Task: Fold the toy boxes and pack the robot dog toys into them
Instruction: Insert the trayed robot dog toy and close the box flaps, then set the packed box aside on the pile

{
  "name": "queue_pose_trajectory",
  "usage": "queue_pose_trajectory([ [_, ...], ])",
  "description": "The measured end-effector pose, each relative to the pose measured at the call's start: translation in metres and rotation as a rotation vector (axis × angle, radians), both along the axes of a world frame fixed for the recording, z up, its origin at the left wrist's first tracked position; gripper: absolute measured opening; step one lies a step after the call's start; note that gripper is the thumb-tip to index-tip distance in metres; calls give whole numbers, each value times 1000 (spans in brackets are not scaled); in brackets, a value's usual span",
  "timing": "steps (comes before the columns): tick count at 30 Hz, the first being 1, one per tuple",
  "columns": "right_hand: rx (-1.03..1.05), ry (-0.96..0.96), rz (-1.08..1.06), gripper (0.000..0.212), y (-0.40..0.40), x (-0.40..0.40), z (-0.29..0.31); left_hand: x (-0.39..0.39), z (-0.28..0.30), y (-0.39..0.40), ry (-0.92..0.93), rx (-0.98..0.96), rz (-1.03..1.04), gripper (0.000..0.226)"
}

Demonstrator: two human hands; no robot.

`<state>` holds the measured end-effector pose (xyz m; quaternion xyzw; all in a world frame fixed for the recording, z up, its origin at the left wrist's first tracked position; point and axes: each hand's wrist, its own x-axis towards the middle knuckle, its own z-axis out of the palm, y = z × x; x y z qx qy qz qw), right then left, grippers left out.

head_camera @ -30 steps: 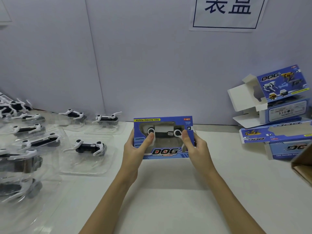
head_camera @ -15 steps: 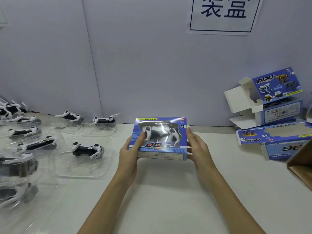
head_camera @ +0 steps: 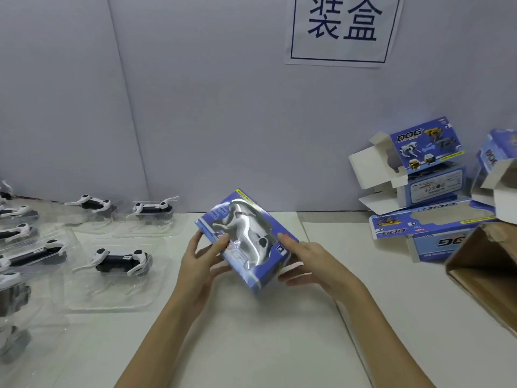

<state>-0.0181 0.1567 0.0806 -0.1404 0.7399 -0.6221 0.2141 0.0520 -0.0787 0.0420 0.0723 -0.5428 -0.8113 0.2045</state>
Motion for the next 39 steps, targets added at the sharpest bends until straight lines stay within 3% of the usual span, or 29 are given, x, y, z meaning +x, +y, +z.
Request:
queue_pose_trajectory([
  [2, 23, 1, 51, 67, 10, 2, 6, -2, -3, -2, 21, -20, -19, 63],
  [5, -233, -31, -148, 65, 21, -1, 16, -7, -5, 5, -38, 4, -7, 89],
  [11, -968, 108, -663, 27, 61, -20, 33, -6, -9, 0, -116, -126, 25, 59],
  [14, -1231, 228, -984, 51, 87, -31, 34, -7, -9, -1, -140, -148, 19, 56],
  [16, -1274, 240, -1124, 67, 107, -41, 30, -8, -10, 0, -153, -165, 10, 54],
  [18, -1032, 152, -1165, 71, 116, -46, 21, -9, -11, 0, -164, -181, -7, 52],
  [20, -577, 133, -1167, 50, 115, -54, 6, -9, -12, 1, -167, -192, -17, 51],
  [22, -128, 265, -1124, 31, 104, -63, -7, -10, -12, 1, -171, -198, -17, 50],
  [26, 895, 448, -824, 28, 78, -81, -13, -8, -11, 2, -172, -198, -19, 51],
  [29, 1457, 425, -563, 37, 76, -94, -20, -8, -10, 4, -167, -196, -35, 52],
  [31, 1633, 412, -519, 46, 84, -102, -27, -7, -8, 6, -165, -191, -45, 52],
  [33, 1676, 412, -543, 50, 89, -106, -31, -6, -6, 6, -162, -191, -54, 53],
  [37, 1639, 660, -626, 49, 69, -99, -34, -4, -2, 9, -155, -200, -55, 53],
  [39, 1482, 844, -674, 52, 49, -90, -33, -3, -1, 9, -165, -215, -52, 50],
])
